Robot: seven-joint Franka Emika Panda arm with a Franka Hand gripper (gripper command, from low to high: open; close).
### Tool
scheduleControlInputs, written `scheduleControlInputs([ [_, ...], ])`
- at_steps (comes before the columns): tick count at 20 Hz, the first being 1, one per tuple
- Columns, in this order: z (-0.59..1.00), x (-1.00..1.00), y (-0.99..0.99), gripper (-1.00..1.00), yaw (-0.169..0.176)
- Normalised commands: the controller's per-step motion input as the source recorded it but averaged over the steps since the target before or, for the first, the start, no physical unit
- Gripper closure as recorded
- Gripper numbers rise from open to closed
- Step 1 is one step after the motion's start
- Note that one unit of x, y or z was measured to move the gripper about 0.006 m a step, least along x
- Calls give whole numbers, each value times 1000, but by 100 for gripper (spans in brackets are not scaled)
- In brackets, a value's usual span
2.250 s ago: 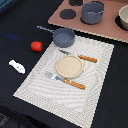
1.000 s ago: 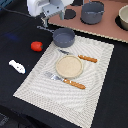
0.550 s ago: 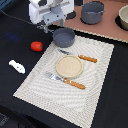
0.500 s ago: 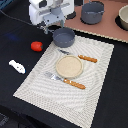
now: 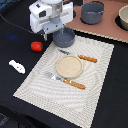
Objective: Place the pan onto the stove and place the fish and sausage into the pan.
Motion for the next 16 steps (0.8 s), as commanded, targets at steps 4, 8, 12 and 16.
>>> scheduleControlInputs([
  [4,-268,108,98,-100,-32],
  [8,-219,89,76,-100,-32],
  [12,-120,76,80,100,-19],
  [16,-65,70,45,100,-5],
])
